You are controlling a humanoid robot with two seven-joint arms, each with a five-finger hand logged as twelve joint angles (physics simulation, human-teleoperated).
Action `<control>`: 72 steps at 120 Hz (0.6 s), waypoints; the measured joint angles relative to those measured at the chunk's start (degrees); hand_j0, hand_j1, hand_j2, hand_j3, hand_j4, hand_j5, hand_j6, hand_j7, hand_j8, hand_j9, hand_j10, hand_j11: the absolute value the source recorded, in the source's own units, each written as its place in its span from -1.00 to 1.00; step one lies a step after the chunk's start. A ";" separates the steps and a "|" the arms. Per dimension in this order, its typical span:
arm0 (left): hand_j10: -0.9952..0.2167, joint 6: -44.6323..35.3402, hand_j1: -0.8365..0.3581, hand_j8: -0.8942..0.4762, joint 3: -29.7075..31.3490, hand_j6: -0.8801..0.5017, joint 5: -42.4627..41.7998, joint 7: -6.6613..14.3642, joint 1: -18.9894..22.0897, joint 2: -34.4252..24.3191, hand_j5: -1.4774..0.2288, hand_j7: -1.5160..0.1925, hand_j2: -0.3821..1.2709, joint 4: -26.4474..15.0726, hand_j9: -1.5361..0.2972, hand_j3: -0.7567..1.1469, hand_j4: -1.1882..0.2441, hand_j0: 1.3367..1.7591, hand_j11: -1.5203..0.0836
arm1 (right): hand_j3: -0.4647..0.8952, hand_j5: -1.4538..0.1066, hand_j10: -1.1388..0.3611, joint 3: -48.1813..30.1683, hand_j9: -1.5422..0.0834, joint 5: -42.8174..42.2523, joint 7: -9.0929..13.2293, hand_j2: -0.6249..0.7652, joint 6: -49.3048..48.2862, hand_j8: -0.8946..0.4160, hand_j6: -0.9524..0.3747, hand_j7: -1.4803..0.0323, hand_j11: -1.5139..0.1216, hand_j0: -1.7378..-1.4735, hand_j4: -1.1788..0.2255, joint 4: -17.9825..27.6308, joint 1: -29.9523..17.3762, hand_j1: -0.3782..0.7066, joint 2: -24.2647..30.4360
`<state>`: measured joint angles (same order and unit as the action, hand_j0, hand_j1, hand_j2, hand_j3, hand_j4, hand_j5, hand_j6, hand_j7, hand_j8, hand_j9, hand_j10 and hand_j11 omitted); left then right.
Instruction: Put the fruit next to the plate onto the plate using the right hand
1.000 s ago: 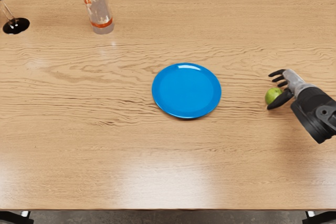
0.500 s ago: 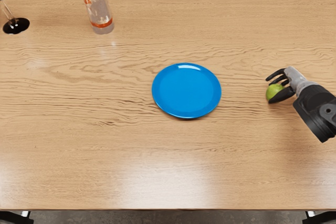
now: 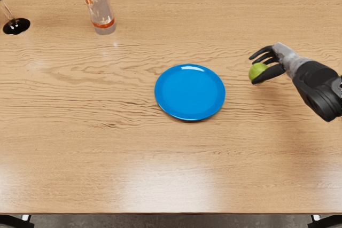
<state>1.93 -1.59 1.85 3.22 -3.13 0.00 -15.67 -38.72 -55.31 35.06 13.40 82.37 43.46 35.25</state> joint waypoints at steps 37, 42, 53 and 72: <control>0.64 0.00 0.98 0.31 0.01 0.27 0.00 0.01 0.01 0.00 0.73 0.77 -0.54 0.01 0.68 -0.20 0.66 0.52 0.90 | -0.32 -0.15 -0.27 -1.54 -0.06 1.28 -0.01 0.38 -5.83 -0.32 -0.39 -0.09 -0.09 -0.40 -0.18 2.55 1.71 0.23 -9.36; 0.64 0.00 0.98 0.31 0.01 0.27 0.00 0.02 -0.03 0.00 0.73 0.77 -0.54 0.01 0.68 -0.20 0.66 0.52 0.90 | -0.32 -0.15 -0.28 -1.43 -0.06 1.30 -0.01 0.38 -6.28 -0.32 -0.40 -0.08 -0.09 -0.40 -0.18 2.39 1.79 0.22 -10.82; 0.64 0.00 0.98 0.31 0.01 0.27 -0.01 0.01 0.01 0.00 0.73 0.77 -0.54 0.01 0.68 -0.20 0.66 0.52 0.90 | -0.32 -0.15 -0.28 -0.99 -0.05 1.39 0.00 0.38 -6.86 -0.32 -0.40 -0.08 -0.08 -0.40 -0.17 1.19 1.82 0.22 -13.87; 0.64 0.00 0.98 0.31 0.01 0.27 0.00 0.00 0.03 0.00 0.73 0.77 -0.54 0.00 0.68 -0.20 0.66 0.52 0.90 | -0.32 -0.15 -0.23 0.13 -0.04 1.40 -0.02 0.35 -7.21 -0.29 -0.41 -0.07 -0.08 -0.40 -0.15 -0.33 1.61 0.23 -16.67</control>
<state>1.93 -1.58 1.84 3.23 -3.10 0.00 -15.68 -38.59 -53.91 35.04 6.20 82.05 45.07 18.58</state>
